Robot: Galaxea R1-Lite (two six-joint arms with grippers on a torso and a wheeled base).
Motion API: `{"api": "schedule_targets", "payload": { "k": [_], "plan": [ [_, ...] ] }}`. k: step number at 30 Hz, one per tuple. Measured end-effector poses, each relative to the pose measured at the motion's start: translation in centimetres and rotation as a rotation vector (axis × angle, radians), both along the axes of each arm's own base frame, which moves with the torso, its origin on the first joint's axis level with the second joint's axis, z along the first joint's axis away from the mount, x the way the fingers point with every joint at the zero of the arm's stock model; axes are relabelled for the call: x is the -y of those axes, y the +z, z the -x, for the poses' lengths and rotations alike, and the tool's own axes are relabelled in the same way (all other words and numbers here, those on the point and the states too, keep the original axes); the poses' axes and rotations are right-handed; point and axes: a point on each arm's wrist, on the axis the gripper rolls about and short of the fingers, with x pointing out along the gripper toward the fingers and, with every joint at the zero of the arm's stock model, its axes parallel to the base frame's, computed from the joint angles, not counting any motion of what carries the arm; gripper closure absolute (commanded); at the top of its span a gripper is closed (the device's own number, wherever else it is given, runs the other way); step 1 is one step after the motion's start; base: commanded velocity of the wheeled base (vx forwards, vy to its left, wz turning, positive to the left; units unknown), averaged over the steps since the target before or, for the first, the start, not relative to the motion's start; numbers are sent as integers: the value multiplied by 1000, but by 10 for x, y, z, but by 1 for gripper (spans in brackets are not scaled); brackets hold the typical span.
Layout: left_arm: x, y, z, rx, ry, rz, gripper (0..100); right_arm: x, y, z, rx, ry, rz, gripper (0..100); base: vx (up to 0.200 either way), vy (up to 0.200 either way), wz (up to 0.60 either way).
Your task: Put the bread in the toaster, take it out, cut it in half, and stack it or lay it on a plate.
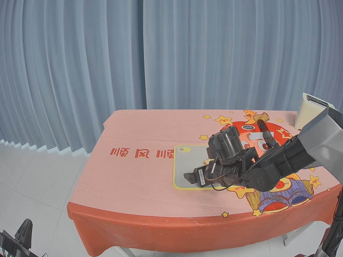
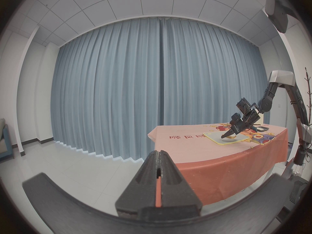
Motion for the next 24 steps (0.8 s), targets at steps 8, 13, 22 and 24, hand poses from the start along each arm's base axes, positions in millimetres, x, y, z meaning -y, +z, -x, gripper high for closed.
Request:
{"api": "schedule_targets", "payload": {
  "k": [8,13,22,24],
  "plan": [
    [0,0,0,0,0,0,100,-2,-3,2,-6,6,5,0,0,0,0],
    [0,0,0,0,0,0,100,-2,-5,2,-11,4,5,0,0,0,0],
    [0,0,0,0,0,0,100,-3,-6,2,-14,-4,7,0,0,0,0],
    [0,0,0,0,0,0,100,-3,-6,2,-14,-6,8,0,0,0,0]
  ]
}}
